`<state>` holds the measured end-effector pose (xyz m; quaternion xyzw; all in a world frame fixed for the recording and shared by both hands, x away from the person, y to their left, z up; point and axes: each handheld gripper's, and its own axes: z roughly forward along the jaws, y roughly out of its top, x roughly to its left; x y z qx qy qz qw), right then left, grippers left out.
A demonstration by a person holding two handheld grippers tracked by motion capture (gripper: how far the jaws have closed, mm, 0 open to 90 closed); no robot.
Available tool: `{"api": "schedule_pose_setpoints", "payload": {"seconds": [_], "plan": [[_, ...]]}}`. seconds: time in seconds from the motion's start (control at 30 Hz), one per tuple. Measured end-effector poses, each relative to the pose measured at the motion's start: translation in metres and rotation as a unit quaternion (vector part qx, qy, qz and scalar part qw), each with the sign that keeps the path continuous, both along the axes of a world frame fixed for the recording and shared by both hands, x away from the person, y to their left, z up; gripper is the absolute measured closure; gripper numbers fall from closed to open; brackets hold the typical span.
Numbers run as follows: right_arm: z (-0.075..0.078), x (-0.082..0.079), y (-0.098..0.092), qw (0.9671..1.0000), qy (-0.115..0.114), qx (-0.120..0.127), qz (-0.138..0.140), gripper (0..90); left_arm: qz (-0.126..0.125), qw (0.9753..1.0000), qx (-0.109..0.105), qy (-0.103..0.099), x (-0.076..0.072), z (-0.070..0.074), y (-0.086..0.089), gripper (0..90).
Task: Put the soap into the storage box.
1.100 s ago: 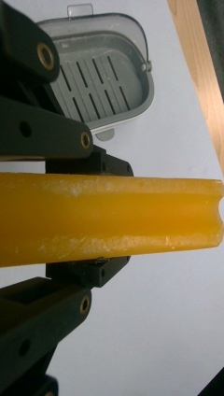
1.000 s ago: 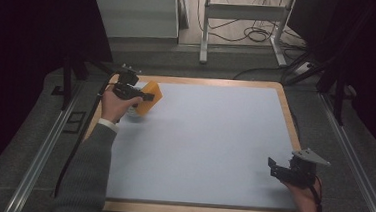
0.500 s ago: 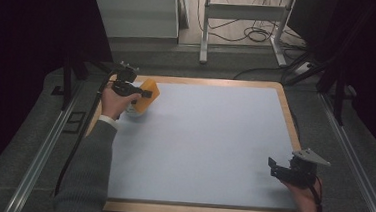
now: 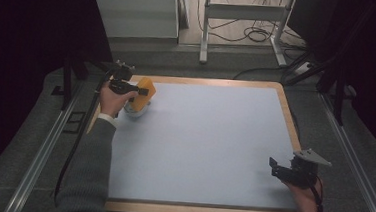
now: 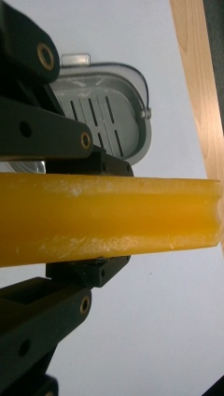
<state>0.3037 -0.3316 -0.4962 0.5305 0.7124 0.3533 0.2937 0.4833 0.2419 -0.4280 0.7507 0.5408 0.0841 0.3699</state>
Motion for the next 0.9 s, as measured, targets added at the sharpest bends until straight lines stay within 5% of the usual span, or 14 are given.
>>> {"api": "schedule_pose_setpoints", "payload": {"seconds": [0.9], "plan": [[-0.001, 0.0, -0.001, 1.0, 0.001, 0.0, 0.001, 7.8, 0.044, 0.9989, -0.007, 0.014, 0.014, -0.015, 0.016, 61.1]]}}
